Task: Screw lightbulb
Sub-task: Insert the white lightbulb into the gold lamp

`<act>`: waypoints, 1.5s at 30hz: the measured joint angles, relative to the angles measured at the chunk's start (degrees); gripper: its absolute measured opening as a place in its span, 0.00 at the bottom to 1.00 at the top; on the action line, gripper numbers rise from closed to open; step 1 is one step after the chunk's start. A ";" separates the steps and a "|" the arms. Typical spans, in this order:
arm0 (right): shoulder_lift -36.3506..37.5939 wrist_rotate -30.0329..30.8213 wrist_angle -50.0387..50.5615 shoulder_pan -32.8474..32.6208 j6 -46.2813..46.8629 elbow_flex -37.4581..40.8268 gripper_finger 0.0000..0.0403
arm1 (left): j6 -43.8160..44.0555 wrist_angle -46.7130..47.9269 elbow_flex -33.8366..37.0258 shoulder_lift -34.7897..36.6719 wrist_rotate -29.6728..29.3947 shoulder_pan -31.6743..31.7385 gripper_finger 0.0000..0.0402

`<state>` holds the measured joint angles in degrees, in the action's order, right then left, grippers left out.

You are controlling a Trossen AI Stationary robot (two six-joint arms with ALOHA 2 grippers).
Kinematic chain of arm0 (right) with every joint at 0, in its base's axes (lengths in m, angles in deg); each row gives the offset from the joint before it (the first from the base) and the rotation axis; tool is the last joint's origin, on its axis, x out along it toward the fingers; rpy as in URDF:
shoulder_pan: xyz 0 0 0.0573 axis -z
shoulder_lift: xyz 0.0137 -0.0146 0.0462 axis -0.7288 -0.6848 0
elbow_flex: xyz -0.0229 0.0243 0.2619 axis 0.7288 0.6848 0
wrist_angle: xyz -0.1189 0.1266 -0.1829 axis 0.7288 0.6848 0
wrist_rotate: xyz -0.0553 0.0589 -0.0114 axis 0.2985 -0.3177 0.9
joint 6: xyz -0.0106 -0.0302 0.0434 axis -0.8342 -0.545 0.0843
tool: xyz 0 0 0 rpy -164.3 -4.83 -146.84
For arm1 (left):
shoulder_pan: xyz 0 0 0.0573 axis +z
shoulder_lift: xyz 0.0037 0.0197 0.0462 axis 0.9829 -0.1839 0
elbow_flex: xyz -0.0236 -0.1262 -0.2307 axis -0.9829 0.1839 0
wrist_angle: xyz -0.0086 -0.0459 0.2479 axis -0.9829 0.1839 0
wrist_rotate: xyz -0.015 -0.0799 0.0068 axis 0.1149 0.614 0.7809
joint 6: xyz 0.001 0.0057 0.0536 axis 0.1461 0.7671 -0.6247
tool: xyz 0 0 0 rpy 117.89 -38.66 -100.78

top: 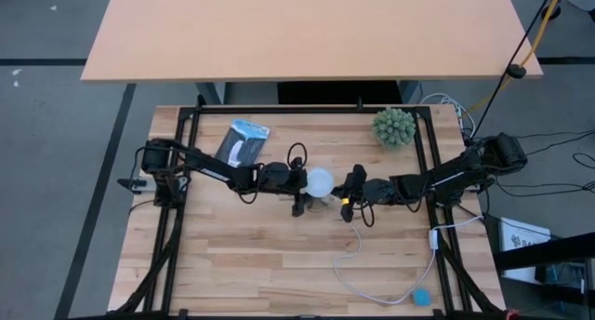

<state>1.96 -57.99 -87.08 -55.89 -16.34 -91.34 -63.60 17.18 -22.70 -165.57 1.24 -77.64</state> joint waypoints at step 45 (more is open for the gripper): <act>0.00 -0.02 -0.41 0.00 0.63 0.00 0.00 | -5.23 0.34 -0.02 0.00 1.62 -0.92 0.61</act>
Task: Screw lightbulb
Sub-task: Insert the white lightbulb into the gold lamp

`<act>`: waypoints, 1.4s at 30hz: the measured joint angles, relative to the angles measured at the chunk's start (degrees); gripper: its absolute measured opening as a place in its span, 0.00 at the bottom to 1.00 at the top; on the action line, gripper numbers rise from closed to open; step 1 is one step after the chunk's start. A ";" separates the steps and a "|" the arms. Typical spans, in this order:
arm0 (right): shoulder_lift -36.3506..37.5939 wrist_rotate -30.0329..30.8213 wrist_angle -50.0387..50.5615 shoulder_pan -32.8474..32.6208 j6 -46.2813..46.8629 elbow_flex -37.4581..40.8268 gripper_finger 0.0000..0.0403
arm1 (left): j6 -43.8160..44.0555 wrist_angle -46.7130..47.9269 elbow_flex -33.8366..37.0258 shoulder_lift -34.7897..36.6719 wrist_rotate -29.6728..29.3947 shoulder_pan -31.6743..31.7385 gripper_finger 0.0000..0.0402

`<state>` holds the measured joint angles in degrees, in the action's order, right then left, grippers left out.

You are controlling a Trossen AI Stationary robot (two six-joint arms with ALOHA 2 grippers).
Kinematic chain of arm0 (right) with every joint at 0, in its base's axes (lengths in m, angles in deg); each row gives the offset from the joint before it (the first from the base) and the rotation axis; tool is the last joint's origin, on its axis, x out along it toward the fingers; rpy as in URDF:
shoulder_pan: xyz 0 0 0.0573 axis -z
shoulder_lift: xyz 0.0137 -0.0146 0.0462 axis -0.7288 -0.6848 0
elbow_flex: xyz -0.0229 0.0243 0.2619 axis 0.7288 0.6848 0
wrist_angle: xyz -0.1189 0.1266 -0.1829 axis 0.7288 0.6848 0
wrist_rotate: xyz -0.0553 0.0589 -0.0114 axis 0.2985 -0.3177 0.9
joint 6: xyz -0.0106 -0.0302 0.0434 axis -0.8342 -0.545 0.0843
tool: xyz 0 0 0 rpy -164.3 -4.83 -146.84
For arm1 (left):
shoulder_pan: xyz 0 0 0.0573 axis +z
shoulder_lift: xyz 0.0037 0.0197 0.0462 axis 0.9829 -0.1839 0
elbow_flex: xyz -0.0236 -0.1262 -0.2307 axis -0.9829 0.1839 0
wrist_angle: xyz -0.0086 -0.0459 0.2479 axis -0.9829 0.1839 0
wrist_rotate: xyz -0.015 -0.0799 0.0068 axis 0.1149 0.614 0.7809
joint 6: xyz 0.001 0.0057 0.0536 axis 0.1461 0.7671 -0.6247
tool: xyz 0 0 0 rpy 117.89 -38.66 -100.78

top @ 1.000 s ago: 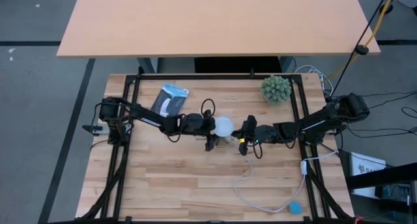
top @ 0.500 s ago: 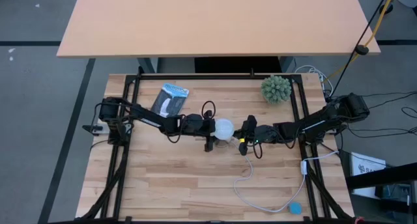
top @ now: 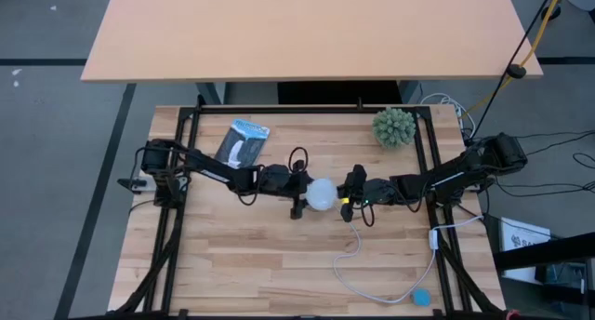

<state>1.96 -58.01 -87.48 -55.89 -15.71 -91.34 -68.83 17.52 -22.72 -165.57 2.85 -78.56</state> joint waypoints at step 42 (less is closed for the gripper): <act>0.02 -2.71 -7.74 -0.22 4.09 0.02 0.00 | 12.25 -1.82 0.00 0.00 6.77 2.78 0.62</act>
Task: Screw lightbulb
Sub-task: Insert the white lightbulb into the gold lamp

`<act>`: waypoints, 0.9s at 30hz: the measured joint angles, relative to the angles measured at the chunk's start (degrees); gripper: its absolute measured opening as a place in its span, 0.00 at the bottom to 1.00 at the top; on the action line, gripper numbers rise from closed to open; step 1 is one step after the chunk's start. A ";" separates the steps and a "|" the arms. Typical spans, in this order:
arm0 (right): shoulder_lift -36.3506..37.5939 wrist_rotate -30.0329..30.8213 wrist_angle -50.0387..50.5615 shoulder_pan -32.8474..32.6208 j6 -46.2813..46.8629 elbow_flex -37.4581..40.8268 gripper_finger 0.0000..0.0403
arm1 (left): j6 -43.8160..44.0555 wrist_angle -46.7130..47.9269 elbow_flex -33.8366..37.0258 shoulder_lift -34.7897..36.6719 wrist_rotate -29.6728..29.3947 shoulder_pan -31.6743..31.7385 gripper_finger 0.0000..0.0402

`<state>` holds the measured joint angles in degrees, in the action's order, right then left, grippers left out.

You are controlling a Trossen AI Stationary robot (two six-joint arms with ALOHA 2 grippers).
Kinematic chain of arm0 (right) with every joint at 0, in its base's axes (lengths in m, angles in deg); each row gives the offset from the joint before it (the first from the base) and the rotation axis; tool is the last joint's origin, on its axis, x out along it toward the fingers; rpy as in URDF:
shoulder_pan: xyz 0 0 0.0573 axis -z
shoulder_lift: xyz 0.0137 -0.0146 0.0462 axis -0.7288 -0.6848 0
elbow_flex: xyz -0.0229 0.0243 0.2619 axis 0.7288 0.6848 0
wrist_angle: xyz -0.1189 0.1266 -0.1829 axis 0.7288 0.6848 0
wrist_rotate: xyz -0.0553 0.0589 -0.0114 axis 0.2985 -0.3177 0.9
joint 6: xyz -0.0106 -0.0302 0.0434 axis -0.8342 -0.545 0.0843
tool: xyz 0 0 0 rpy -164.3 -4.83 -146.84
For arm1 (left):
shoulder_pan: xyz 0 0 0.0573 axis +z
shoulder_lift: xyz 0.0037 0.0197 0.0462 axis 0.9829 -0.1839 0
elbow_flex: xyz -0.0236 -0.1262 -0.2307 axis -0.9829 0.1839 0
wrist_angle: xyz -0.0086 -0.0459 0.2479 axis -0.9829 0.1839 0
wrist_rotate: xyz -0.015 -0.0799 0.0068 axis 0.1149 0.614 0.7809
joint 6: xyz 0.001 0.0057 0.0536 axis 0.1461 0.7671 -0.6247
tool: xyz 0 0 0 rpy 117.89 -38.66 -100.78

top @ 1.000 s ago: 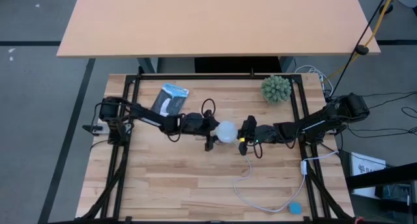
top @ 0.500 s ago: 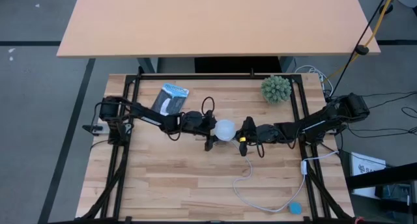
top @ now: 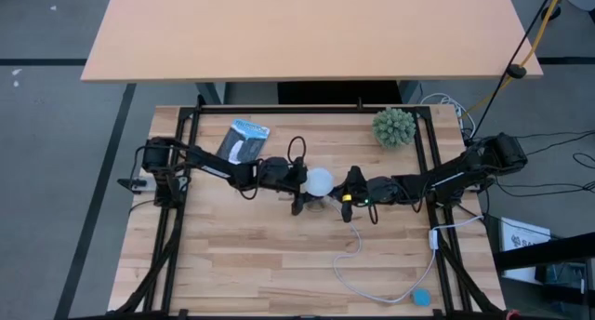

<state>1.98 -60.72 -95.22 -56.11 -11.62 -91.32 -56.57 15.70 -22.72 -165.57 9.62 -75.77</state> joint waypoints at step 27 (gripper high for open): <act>0.00 -0.25 0.46 -0.04 -0.39 0.00 0.00 | 1.35 -12.78 6.32 -0.85 -4.25 -0.55 0.62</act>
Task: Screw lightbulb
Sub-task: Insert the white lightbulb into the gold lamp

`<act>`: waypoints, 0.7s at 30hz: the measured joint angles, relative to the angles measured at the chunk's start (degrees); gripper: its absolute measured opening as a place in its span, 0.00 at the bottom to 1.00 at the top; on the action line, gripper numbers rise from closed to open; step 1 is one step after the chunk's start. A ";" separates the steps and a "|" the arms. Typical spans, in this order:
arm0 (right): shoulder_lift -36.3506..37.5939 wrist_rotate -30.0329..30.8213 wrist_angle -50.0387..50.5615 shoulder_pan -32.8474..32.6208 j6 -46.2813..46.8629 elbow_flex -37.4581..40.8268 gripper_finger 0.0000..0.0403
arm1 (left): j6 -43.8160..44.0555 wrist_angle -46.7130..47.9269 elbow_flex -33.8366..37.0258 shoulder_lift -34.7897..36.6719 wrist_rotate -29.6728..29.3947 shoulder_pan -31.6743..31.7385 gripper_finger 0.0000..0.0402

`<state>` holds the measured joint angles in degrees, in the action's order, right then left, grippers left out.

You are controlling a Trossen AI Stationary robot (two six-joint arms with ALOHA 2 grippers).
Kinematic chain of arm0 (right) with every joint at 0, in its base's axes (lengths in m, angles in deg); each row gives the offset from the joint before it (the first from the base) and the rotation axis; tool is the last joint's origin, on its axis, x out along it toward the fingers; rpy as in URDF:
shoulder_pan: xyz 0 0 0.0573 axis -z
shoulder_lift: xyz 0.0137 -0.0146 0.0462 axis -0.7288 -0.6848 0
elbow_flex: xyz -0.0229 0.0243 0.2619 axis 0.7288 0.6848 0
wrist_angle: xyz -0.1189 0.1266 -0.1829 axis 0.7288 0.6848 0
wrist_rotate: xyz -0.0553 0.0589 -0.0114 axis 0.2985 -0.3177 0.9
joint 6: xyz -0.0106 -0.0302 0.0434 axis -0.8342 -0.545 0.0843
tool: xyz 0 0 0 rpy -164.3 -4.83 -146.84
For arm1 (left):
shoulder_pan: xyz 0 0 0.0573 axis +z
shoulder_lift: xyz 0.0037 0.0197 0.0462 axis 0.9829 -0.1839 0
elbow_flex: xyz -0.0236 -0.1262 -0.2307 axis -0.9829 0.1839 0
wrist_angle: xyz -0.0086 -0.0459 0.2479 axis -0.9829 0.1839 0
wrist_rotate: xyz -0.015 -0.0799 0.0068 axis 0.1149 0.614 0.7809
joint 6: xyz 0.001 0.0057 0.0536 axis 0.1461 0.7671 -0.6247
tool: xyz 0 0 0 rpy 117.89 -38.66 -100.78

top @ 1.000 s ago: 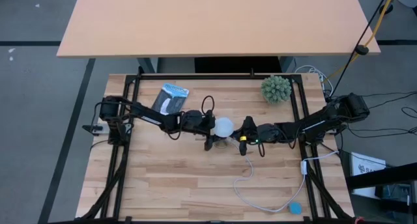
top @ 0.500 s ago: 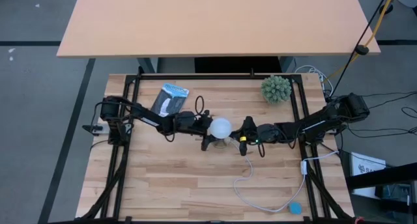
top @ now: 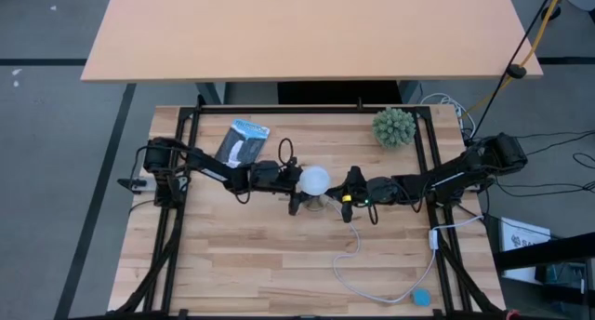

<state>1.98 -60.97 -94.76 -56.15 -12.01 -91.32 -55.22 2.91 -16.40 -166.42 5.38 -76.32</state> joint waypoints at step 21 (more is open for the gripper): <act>0.00 -0.01 2.05 0.00 -0.44 0.00 0.00 | 3.03 2.77 0.00 -0.19 1.99 0.82 0.62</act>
<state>1.98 -60.98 -92.71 -56.15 -12.45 -91.32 -52.19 5.68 -16.40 -166.61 7.37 -75.50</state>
